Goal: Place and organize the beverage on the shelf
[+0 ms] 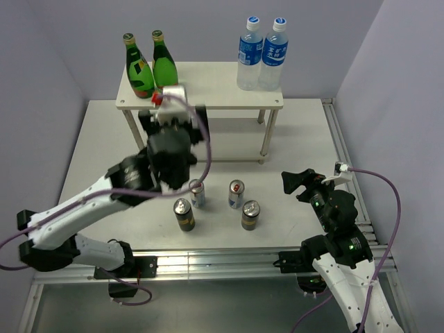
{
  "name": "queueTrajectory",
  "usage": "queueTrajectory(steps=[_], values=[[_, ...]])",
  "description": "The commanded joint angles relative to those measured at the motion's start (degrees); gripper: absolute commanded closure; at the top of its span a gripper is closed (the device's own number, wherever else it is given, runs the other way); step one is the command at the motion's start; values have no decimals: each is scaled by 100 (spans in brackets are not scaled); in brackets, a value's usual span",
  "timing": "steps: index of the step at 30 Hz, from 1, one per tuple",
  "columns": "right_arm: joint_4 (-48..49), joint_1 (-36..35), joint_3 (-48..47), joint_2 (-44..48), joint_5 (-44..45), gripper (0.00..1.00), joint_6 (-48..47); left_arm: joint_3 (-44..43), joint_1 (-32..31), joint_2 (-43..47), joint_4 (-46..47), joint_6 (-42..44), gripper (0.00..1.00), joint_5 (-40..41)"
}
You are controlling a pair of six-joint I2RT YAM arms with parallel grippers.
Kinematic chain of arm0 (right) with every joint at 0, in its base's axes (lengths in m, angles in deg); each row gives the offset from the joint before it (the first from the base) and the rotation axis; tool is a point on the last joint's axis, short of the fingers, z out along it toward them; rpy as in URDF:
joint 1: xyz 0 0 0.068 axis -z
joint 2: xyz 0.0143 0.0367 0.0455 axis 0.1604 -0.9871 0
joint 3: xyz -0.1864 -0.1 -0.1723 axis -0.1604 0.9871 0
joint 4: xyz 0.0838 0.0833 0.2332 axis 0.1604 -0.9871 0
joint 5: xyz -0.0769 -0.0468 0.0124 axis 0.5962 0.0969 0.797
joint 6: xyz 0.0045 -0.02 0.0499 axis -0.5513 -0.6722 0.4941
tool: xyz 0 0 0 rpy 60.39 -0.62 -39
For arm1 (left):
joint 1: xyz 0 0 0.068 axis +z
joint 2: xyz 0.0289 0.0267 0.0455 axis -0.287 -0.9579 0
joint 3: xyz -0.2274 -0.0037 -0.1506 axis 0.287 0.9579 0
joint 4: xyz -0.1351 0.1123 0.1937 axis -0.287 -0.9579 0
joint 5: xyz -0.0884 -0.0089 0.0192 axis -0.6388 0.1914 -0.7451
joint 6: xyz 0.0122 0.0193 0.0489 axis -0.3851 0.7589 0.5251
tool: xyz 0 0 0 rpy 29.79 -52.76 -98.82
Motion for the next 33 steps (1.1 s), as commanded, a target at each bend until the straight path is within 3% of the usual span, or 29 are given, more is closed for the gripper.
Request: queueTrajectory(steps=[1, 2, 3, 7, 10, 19, 28, 33], values=[[60, -65, -39, -4, 23, 3, 10, 842, -1093, 795, -2932, -2790, 5, 594], [60, -82, -39, -4, 41, 3, 10, 1055, -1278, 1014, -3604, -3551, 5, 454], [68, -74, -31, -12, 50, 3, 10, 1318, -1497, 1121, -4072, -5003, 6, 157], [77, -91, -30, -21, 146, 3, 27, 3364, -2200, 1806, -4619, -6788, 6, -144], [86, -91, -13, -13, 155, 3, 27, 4025, -2711, 1921, -5079, -8039, 5, -302], [34, -100, -30, 14, 191, 3, 54, 5766, -2923, 1966, -2613, -7409, 4, -856], [51, -100, -39, -21, 208, 3, 54, 6215, -2906, 1317, -2004, -7532, 3, -611], [51, -100, -66, -109, 226, 3, 45, 6270, -2581, 868, -1756, -7722, 4, -514]])
